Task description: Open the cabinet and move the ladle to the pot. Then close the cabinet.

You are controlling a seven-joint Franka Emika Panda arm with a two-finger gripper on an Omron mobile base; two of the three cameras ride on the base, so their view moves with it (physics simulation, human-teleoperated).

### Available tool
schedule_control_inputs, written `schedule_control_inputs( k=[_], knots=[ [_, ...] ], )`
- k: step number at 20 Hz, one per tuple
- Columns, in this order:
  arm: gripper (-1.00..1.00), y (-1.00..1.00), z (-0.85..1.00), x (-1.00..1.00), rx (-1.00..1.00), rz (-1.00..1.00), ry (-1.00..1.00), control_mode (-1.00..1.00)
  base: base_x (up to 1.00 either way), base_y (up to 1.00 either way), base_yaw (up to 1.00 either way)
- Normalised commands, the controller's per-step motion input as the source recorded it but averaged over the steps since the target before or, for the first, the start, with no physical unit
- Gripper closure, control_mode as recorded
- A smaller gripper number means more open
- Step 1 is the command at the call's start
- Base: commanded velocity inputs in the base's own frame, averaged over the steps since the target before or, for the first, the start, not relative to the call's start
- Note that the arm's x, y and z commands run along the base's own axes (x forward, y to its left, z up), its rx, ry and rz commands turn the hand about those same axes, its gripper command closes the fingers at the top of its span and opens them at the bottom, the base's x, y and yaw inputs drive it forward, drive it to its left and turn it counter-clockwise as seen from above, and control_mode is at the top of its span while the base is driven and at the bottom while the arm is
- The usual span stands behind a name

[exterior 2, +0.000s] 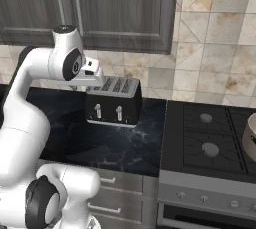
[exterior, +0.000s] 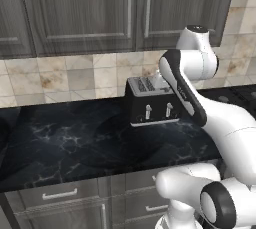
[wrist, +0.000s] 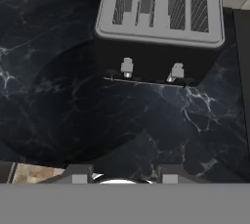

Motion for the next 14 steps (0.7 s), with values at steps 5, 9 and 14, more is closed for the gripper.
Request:
schedule_control_inputs(
  k=[5,9,14],
  knots=[
    [-1.0,0.0,0.0,-0.26,0.0,0.0,-0.1,-1.0,0.0,0.0,0.0],
    [-1.0,0.0,0.05,-0.44,0.0,0.0,-0.23,-1.0,0.0,0.0,0.0],
    [-1.0,0.0,0.01,-0.36,0.0,0.0,-0.18,-1.0,0.0,0.0,0.0]
  ],
)
